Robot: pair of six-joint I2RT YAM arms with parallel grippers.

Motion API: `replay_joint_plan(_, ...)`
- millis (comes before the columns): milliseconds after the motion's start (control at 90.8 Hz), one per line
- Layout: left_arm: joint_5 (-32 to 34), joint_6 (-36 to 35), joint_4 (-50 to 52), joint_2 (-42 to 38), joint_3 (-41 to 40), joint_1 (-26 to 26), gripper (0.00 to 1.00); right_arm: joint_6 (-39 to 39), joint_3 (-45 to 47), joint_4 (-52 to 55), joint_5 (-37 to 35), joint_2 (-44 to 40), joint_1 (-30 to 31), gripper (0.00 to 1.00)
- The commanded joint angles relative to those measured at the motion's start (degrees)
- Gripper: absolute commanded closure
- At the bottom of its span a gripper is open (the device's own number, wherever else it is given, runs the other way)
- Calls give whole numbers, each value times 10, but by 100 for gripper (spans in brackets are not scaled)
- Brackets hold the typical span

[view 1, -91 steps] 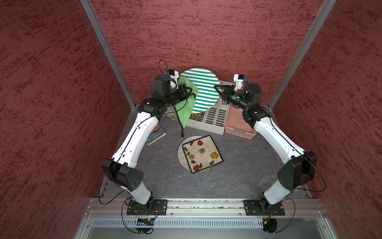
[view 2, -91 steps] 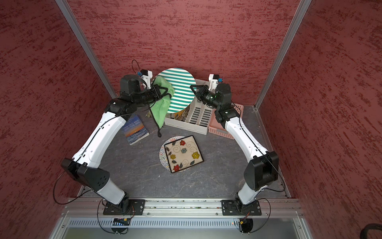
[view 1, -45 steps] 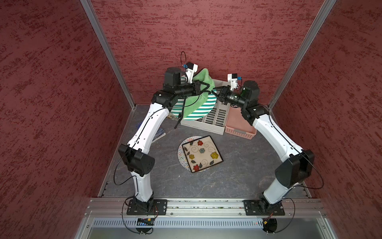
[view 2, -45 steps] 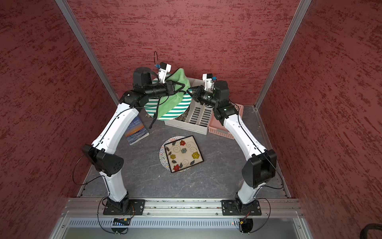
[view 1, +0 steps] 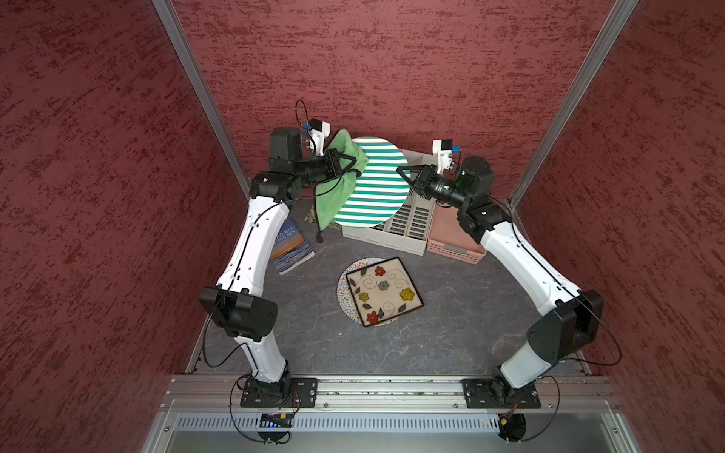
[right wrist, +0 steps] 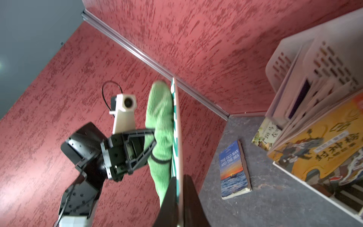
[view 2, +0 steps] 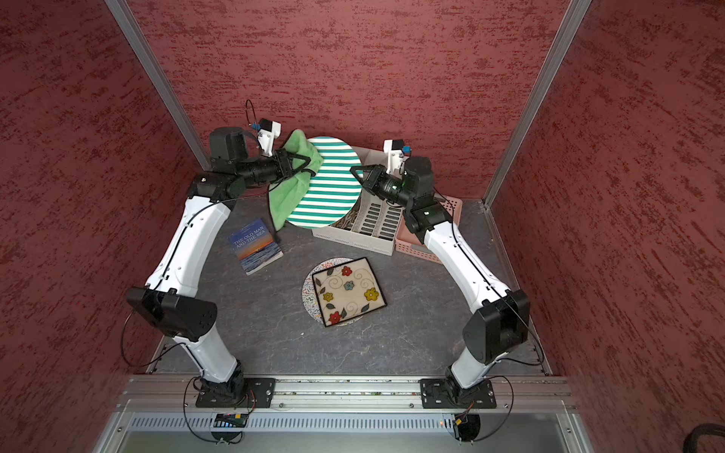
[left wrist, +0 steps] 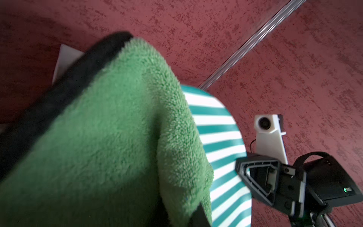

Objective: Wipe the wet plate dry
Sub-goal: Wipe the plate with towel.

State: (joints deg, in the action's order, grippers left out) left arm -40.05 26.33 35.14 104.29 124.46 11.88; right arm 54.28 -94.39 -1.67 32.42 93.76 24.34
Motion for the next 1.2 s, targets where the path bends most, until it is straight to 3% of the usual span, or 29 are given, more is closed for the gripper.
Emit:
replay_joint_plan(0,-39,-9,41,73,74,53,100,28,-47,-122,52,-17,20,100)
replay_joint_plan(121,-29,-40,69,76,81,80,100,39,-124,-115,24,9,-14,100)
replay_joint_plan(220,-8,-8,31,27,4,47,100,79,-130,-150,-3,1,-70,100)
replay_joint_plan(286,-12,64,-39,-26,-73,-6,100,121,-111,-184,-15,-11,-107,100)
replay_joint_plan(397,-74,208,-215,-98,-182,-79,100,173,-89,-229,-7,-20,-137,100)
replay_joint_plan(584,-111,450,-521,-128,-260,-126,100,301,-41,-377,-9,-1,-141,100)
replay_joint_plan(738,-97,592,-673,-81,-193,-105,100,350,-20,-425,1,17,-135,100)
replay_joint_plan(1036,-41,713,-777,31,-46,-32,100,356,27,-442,7,24,-86,100)
replay_joint_plan(1190,-7,749,-801,86,34,21,100,339,-17,-425,34,44,-58,100)
